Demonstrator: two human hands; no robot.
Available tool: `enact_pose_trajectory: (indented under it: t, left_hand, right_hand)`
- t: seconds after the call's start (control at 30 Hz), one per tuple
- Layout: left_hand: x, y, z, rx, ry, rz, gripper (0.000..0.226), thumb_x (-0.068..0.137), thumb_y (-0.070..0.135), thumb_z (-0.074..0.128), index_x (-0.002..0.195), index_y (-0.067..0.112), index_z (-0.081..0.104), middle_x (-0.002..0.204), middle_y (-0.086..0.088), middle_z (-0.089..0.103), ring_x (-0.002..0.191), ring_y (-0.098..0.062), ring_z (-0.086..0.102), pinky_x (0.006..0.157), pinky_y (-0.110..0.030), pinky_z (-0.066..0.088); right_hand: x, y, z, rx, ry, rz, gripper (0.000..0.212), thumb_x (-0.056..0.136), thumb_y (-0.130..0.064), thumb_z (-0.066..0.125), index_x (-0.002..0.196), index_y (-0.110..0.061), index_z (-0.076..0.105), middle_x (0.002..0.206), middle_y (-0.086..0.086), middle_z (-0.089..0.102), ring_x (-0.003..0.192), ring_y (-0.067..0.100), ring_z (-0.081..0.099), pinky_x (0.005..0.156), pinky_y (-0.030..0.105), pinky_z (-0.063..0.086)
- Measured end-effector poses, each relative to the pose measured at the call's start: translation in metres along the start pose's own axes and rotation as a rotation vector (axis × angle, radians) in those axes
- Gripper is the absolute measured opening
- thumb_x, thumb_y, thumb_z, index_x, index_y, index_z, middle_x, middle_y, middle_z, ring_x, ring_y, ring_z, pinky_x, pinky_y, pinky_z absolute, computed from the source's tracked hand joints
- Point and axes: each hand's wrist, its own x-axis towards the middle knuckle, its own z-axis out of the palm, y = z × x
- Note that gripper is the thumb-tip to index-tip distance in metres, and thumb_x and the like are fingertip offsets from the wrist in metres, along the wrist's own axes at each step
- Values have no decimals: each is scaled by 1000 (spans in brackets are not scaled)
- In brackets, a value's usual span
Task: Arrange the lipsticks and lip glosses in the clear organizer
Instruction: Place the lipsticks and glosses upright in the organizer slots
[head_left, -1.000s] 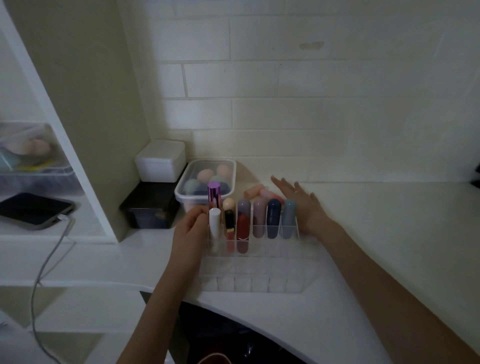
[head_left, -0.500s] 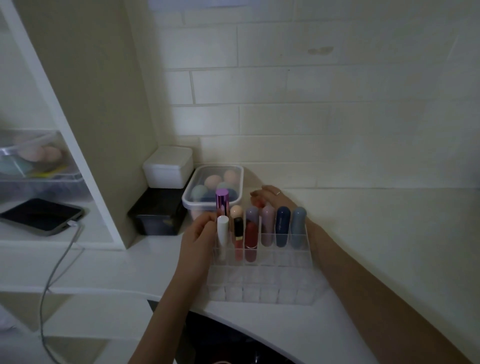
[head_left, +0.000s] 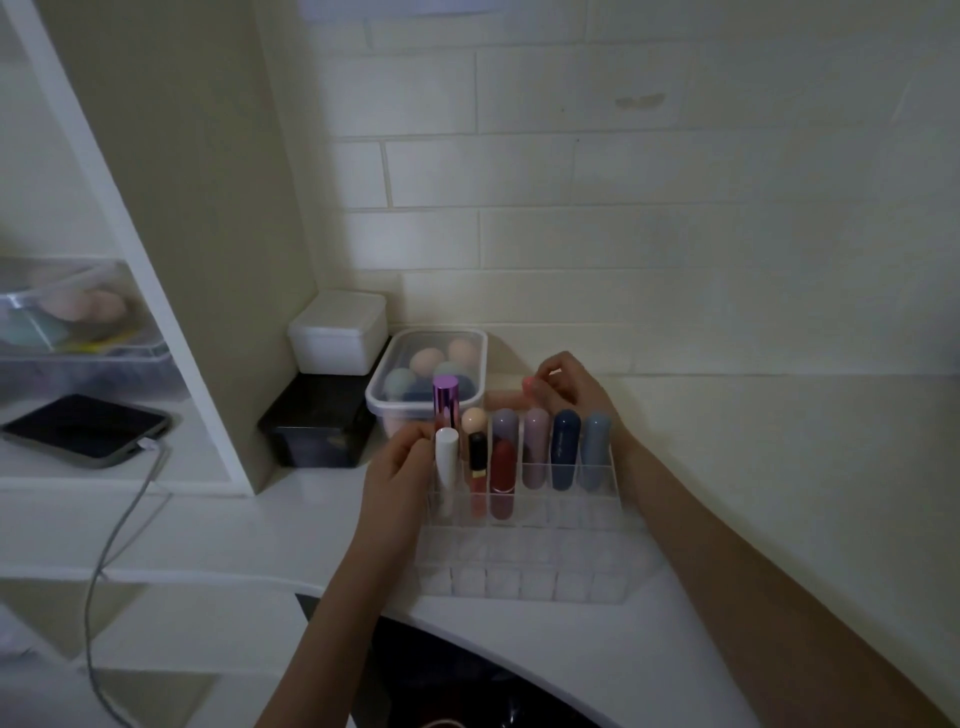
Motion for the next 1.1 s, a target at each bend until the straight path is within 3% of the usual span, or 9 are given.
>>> enact_pose_trajectory:
  t: [0.07, 0.13, 0.2, 0.27, 0.43, 0.57, 0.77, 0.97, 1.1]
  left_hand:
    - [0, 0, 0, 9, 12, 8, 26, 95, 16, 43, 97, 0, 64, 99, -23, 64, 83, -23, 59, 67, -23, 51]
    - [0, 0, 0, 9, 15, 5, 26, 95, 16, 43, 97, 1, 65, 99, -23, 64, 84, -24, 59, 70, -27, 51]
    - [0, 0, 0, 8, 2, -8, 27, 96, 18, 43, 97, 4, 66, 98, -21, 65, 87, -28, 61, 73, -33, 51]
    - [0, 0, 0, 9, -4, -10, 27, 96, 19, 43, 96, 6, 66, 96, -20, 66, 88, -32, 62, 73, -35, 51]
    - [1, -2, -2, 17, -15, -13, 28, 95, 22, 43, 97, 8, 67, 96, -18, 68, 94, -36, 63, 81, -44, 52]
    - [0, -3, -3, 40, -24, -11, 29, 96, 20, 41, 96, 8, 67, 96, -15, 69, 91, -30, 65, 74, -36, 53]
    - [-3, -1, -3, 44, -25, -19, 30, 95, 24, 42, 95, 8, 67, 96, -16, 69, 94, -34, 64, 85, -49, 52]
    - [-5, 0, -4, 49, -36, -31, 30, 91, 31, 44, 92, 14, 68, 95, -14, 69, 93, -34, 64, 88, -55, 51]
    - [-5, 0, -4, 45, -42, -24, 31, 91, 33, 44, 94, 13, 68, 97, -14, 69, 95, -36, 63, 88, -54, 52]
  right_hand:
    - [-4, 1, -4, 25, 31, -67, 19, 91, -24, 59, 93, -8, 50, 84, 10, 64, 75, 17, 60, 70, 28, 49]
    - [-4, -5, -5, 74, 70, -62, 18, 92, -22, 57, 102, -8, 54, 95, 16, 64, 82, 19, 61, 73, 24, 51]
    - [-4, -10, -8, 41, 105, -89, 21, 95, -24, 52, 112, -14, 60, 103, 9, 66, 93, 14, 64, 76, 15, 52]
    - [-7, -17, -12, 14, 133, -140, 23, 97, -22, 47, 111, -18, 64, 102, 1, 68, 99, 13, 65, 81, 15, 52]
    - [-17, -26, -23, 116, 333, -150, 15, 91, -13, 57, 102, -13, 68, 90, 9, 69, 86, 16, 67, 85, 30, 53]
    - [-38, -31, -25, 210, 483, -178, 16, 89, -10, 61, 104, -10, 68, 82, 8, 69, 75, 11, 66, 75, 22, 57]
    - [-62, -44, -17, 325, 698, -207, 17, 88, -8, 61, 104, -7, 69, 78, 5, 70, 68, 5, 67, 67, 18, 56]
    - [-93, -71, -1, 259, 687, -322, 10, 87, -6, 63, 93, -11, 69, 75, 3, 71, 76, 10, 69, 78, 28, 58]
    - [-110, -80, 21, 144, 661, -423, 8, 86, -7, 64, 91, -11, 68, 76, 3, 71, 79, 15, 67, 78, 20, 51]
